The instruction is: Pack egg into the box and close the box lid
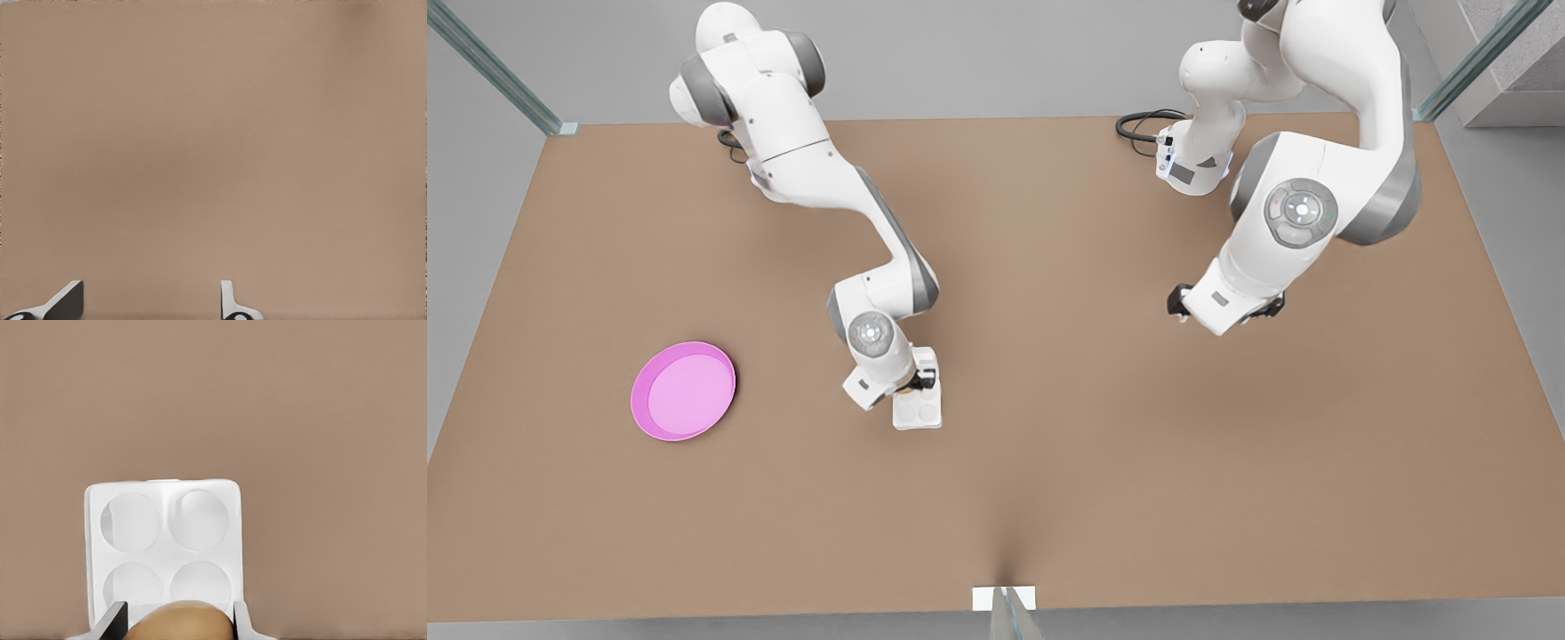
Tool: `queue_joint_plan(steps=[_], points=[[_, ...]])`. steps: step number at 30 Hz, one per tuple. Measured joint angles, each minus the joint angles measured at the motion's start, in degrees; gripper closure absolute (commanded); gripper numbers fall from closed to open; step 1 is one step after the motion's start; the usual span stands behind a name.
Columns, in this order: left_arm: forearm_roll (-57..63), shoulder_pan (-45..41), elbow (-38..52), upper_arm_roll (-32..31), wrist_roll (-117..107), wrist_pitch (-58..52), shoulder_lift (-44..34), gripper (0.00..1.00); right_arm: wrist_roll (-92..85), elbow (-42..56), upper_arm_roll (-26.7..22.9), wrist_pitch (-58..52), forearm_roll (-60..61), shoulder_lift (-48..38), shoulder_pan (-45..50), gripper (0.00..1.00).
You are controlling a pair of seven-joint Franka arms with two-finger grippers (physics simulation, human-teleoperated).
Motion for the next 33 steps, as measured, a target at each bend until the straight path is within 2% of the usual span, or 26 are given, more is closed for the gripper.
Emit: queue_joint_plan(steps=[1,2,7,9,11,13,15,17,19,20,22,24,27,33], points=[[0.02,0.6,0.15,0.05,0.01,-0.04,-0.12,0.0,0.65,-0.12,-0.02,-0.12,0.02,0.25,0.16,0.4],[0.11,1.25,0.22,0.07,0.01,-0.08,-0.17,0.0,1.35,-0.16,0.0,-0.27,-0.11,0.46,0.28,0.0],[0.51,0.74,0.14,-3.0,-0.11,-2.04,-0.49,0.0,4.41,-0.45,0.12,-0.78,-0.72,-0.43,-0.86,0.0],[0.44,1.39,-0.26,-6.84,-0.45,-3.21,-1.41,0.0,5.09,-1.54,3.22,-1.71,-2.44,-3.59,-9.36,0.0],[0.31,2.25,-0.43,-17.6,-2.58,-5.06,-2.56,0.0,4.35,-1.73,9.17,-4.3,-6.66,-6.29,-24.75,0.0],[0.17,0.06,-0.46,-29.65,-6.22,-6.52,-2.25,0.0,2.18,1.0,10.22,-8.48,-11.35,-8.51,-35.66,0.0],[0.58,-5.68,-0.5,-33.94,-10.88,-5.35,1.9,0.0,-1.12,7.85,10.34,-15.44,-14.09,-13.21,-43.98,0.0],[3.83,-11.79,-0.71,-34.83,-15.89,-3.19,9.11,0.0,-4.1,12.58,10.61,-22.96,-15.38,-19.24,-45.66,0.0],[8.93,-16.57,-0.93,-34.92,-21.13,-0.23,17.01,0.0,-6.63,12.39,10.61,-28.61,-15.47,-25.29,-44.01,0.0],[12.13,-18.01,-0.94,-34.72,-23.67,1.33,21.25,0.0,-7.57,12.82,12.55,-30.87,-15.35,-26.26,-44.42,0.0],[17.41,-20.79,-0.78,-29.13,-28.34,5.72,26.92,0.0,-9.28,13.17,15.21,-34.41,-15.25,-26.69,-43.02,0.0],[23.22,-21.6,-0.44,-26.24,-32.47,9.89,32.29,0.0,-10.86,13.56,15.94,-36.97,-15.12,-26.45,-42.43,0.0],[28.3,-23.79,-0.23,-23.13,-38.04,15.83,35.59,0.0,-12.97,12.56,16.09,-38.55,-15.02,-25.27,-43.56,0.0],[31.34,-25.8,2.21,-20.19,-47.39,24.28,36.53,0.0,-16.19,9.89,16.27,-33.93,-15.43,-23.42,-44.61,0.0]])
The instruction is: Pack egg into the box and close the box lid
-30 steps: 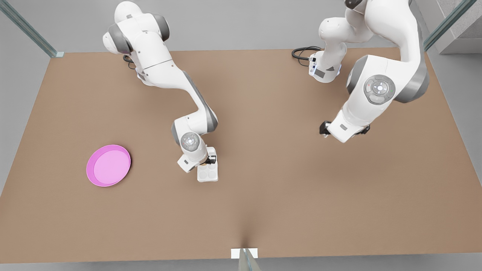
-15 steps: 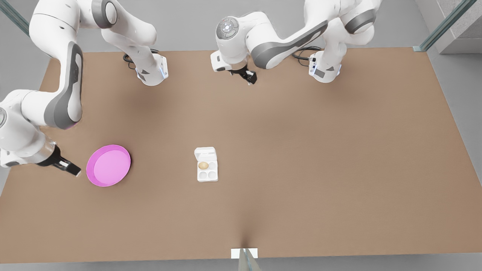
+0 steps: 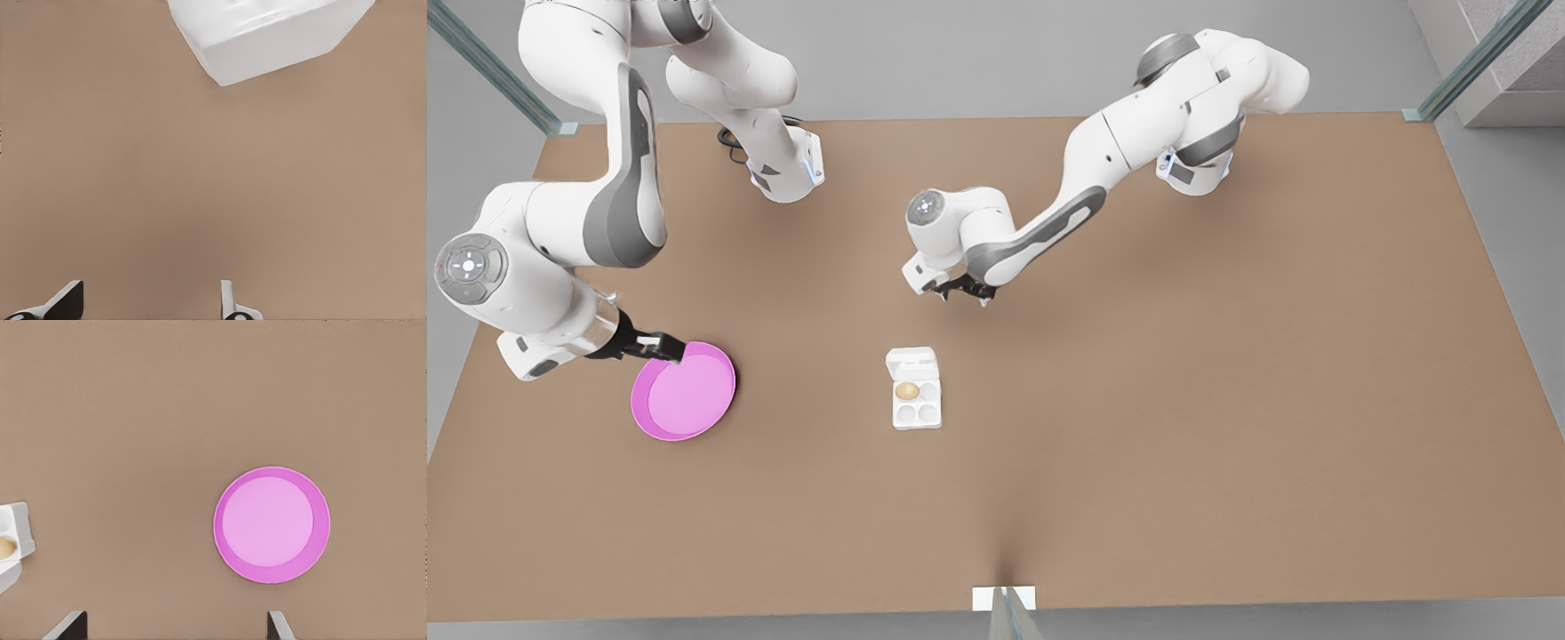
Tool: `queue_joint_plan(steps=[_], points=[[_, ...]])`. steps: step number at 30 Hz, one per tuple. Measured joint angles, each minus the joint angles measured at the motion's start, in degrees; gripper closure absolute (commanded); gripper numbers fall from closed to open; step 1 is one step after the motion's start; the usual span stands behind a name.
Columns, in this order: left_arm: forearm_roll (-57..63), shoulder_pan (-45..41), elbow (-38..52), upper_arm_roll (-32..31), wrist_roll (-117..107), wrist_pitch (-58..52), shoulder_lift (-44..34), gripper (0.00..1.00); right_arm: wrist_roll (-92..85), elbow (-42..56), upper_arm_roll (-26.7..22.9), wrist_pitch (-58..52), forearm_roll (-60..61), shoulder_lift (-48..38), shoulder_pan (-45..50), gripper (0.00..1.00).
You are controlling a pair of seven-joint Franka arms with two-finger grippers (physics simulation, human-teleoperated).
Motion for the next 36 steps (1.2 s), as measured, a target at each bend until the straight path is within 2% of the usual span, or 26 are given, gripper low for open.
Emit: queue_joint_plan(steps=[2,5,7,12,20,26,29,31,32,33,34,35,36], points=[[0.32,-0.05,2.36,1.47,-2.39,1.84,0.49,0.0,-0.88,-1.35,0.05,2.09,-0.18,0.46,-1.58,0.0],[0.56,-1.13,6.65,2.13,-5.59,5.23,3.15,0.0,-1.81,-1.62,4.71,3.8,-0.21,0.32,-1.24,0.0],[0.62,-2.39,8.43,3.53,-7.48,7.67,4.47,0.0,-2.29,-1.64,5.98,4.37,-0.28,0.2,-1.15,0.0],[0.45,-5.02,11.68,7.58,-11.27,12.46,6.36,0.0,-3.32,-1.96,5.99,5.38,-0.44,0.57,-2.17,0.0],[-0.11,-3.51,15.53,9.36,-14.17,14.25,6.44,0.0,-4.59,-2.0,5.74,5.73,-0.52,0.41,-2.43,0.0],[-2.36,2.15,16.44,10.18,-13.28,14.61,5.74,0.0,-5.23,-2.11,5.81,5.93,-0.52,0.6,-2.48,0.0],[-9.75,12.53,15.6,9.45,-9.93,5.65,-8.34,0.0,-5.48,-2.24,5.8,5.94,-0.54,0.89,-2.6,0.0],[-13.96,23.19,14.23,9.01,-6.46,-3.83,-18.08,0.0,-5.61,-2.27,5.79,5.89,-0.55,0.89,-2.62,0.0],[-17.21,25.1,13.88,14.17,-3.43,-8.44,-21.18,0.0,-5.66,-2.26,5.79,5.82,-0.55,0.62,-2.63,0.0],[-23.14,25.03,12.94,23.38,0.01,-12.35,-24.0,0.0,-5.71,-2.21,5.76,5.76,-0.56,0.41,-2.61,0.0],[-28.04,26.63,3.71,28.15,3.25,-13.66,-31.16,0.0,-5.76,-2.1,5.74,5.77,-0.61,0.5,-2.63,0.0],[-31.78,27.35,-3.45,30.48,6.3,-14.18,-36.63,0.0,-5.8,-2.04,5.73,5.82,-1.0,0.71,-2.61,0.0],[-34.61,27.59,-5.64,31.66,9.21,-14.88,-38.82,0.0,-5.83,-2.0,5.74,5.93,-1.3,0.89,-2.62,0.0]])
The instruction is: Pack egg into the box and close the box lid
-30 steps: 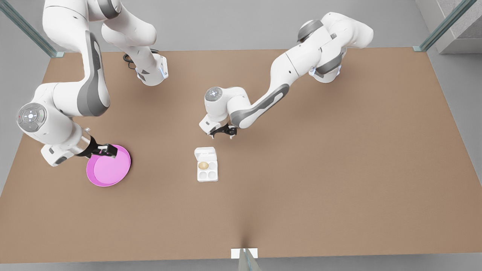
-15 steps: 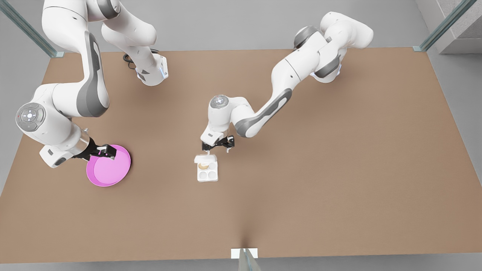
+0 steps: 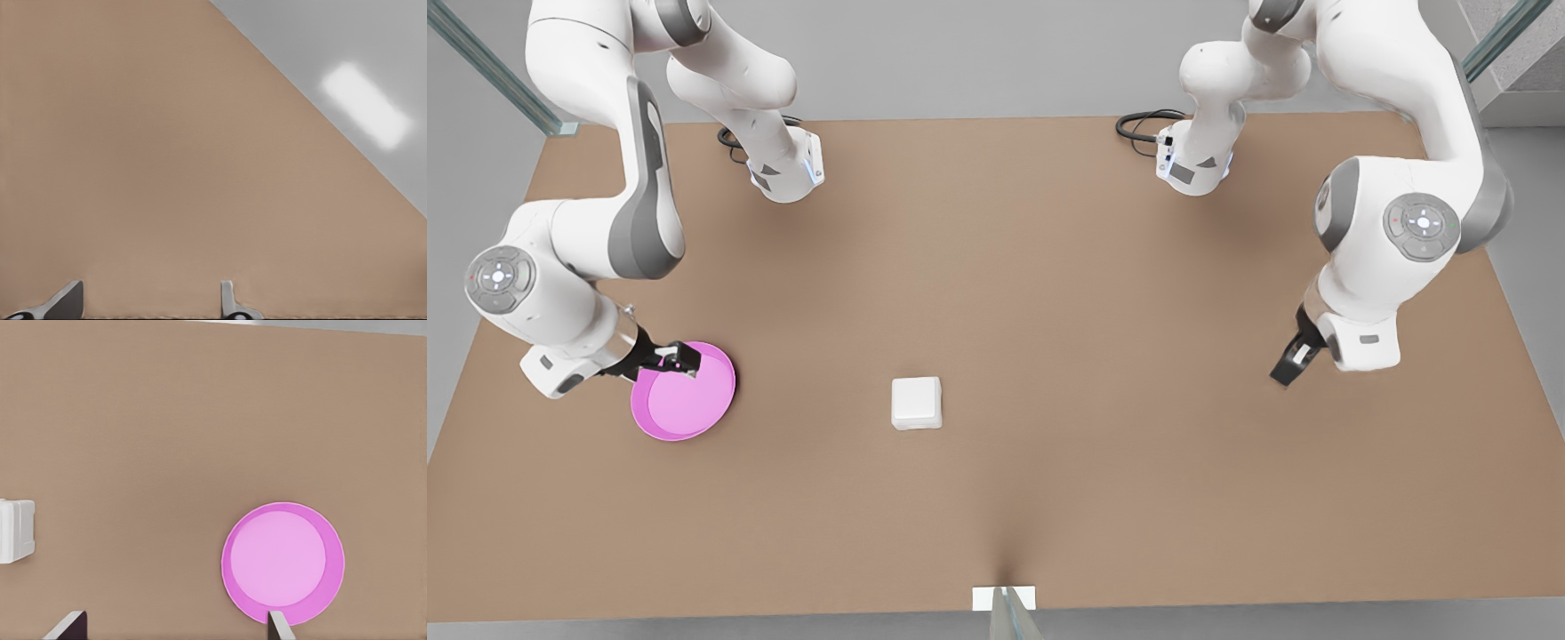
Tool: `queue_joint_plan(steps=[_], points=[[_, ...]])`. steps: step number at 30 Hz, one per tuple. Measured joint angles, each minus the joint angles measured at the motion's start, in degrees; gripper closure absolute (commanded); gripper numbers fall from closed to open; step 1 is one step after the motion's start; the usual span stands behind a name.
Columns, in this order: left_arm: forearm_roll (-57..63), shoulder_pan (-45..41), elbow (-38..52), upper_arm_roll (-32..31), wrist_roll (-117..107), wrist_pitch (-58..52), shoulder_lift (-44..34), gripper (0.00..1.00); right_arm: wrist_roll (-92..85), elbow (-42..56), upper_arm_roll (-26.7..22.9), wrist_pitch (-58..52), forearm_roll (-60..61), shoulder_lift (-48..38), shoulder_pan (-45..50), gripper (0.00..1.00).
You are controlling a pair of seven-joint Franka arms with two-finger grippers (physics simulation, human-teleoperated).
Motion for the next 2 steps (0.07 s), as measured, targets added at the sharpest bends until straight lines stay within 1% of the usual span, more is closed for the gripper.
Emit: queue_joint_plan(steps=[2], points=[[-3.81,-0.5,-1.15,0.9,5.38,-1.58,-1.27,0.0,-0.09,0.35,-0.03,0.59,-0.39,0.49,-0.13,0.0]])
